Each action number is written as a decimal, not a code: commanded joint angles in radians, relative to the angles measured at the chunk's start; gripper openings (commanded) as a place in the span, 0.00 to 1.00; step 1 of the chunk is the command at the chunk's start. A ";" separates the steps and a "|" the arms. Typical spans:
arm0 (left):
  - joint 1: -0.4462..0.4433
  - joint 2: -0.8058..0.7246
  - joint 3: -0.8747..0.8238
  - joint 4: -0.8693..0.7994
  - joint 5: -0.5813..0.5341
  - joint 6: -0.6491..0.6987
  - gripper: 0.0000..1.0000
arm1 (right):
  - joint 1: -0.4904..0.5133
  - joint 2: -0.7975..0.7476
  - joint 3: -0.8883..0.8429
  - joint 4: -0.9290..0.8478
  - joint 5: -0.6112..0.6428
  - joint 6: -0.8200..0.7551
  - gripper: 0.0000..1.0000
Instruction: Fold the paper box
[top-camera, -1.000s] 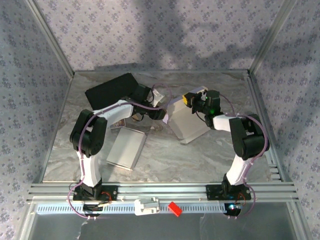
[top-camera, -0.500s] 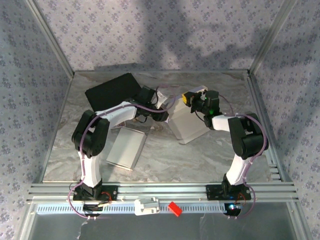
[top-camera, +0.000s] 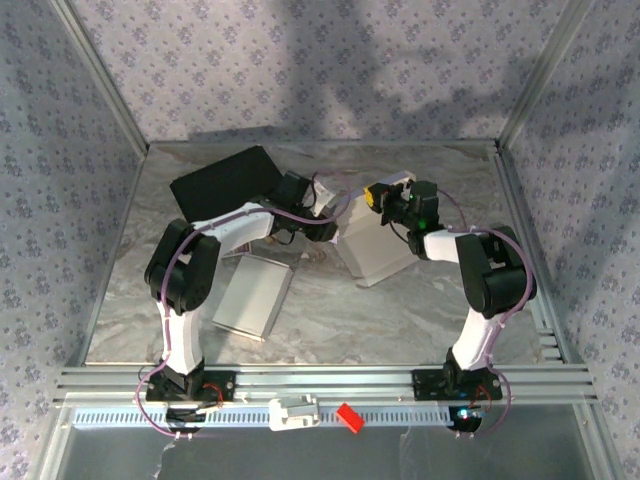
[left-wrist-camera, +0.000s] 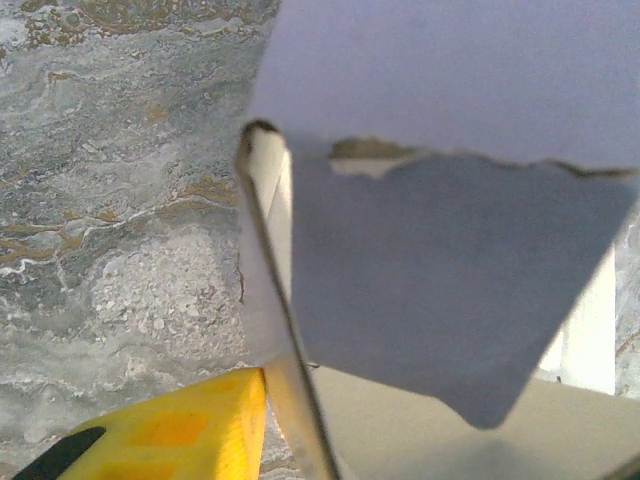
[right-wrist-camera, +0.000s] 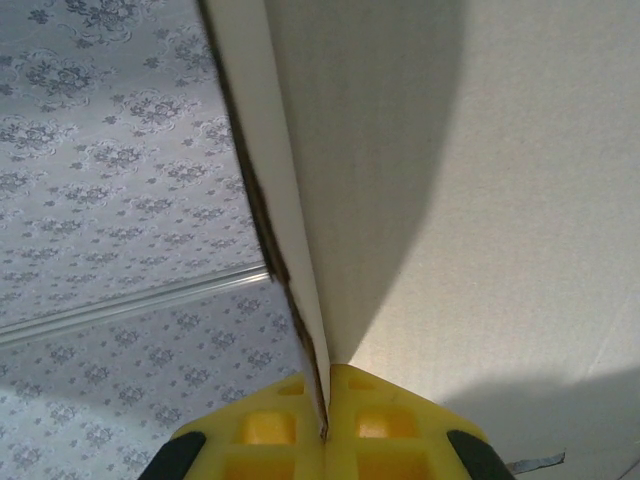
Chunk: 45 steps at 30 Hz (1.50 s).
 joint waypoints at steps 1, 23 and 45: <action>-0.013 0.001 0.039 0.006 0.042 0.026 0.39 | 0.013 0.021 0.016 0.027 0.001 0.019 0.00; -0.014 0.044 0.008 0.128 -0.070 -0.153 0.37 | 0.033 0.036 -0.041 0.104 0.019 0.008 0.00; -0.003 0.074 0.019 0.114 -0.181 -0.228 0.39 | 0.035 0.144 -0.052 0.237 0.026 -0.090 0.00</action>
